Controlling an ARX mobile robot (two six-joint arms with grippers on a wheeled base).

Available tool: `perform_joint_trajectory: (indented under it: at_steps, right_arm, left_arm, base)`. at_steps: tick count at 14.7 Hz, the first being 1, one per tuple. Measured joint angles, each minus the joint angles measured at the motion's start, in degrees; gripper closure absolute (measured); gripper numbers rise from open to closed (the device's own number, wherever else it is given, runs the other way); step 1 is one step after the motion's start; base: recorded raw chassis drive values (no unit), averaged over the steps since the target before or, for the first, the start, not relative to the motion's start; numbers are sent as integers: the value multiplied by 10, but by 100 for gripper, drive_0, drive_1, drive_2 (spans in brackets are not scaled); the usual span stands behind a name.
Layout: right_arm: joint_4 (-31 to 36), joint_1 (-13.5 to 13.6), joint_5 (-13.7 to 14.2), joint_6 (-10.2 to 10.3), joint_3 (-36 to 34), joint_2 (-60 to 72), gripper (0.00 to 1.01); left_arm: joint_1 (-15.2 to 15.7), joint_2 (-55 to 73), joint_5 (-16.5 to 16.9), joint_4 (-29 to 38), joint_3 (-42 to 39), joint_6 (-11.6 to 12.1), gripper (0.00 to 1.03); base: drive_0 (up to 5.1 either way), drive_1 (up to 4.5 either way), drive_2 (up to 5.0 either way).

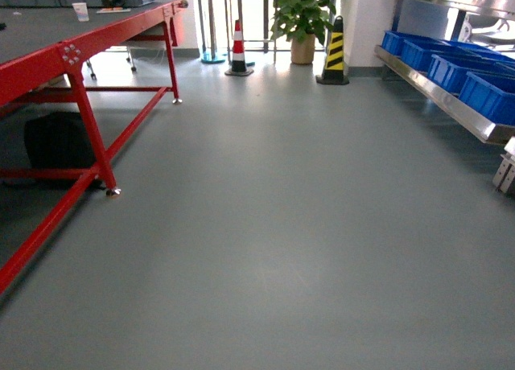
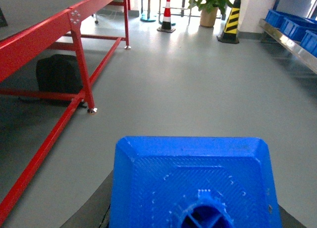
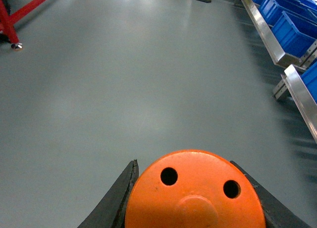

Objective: Sort blue parts and orange caps into right shelf containers

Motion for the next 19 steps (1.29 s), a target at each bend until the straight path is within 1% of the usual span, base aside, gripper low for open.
perform_joint_trajectory:
  at_steps: [19]
  right_arm:
    - [2, 0, 0, 0, 0, 0, 58]
  left_arm:
    - [0, 0, 0, 2, 0, 0, 59]
  base:
    - [3, 417, -412]
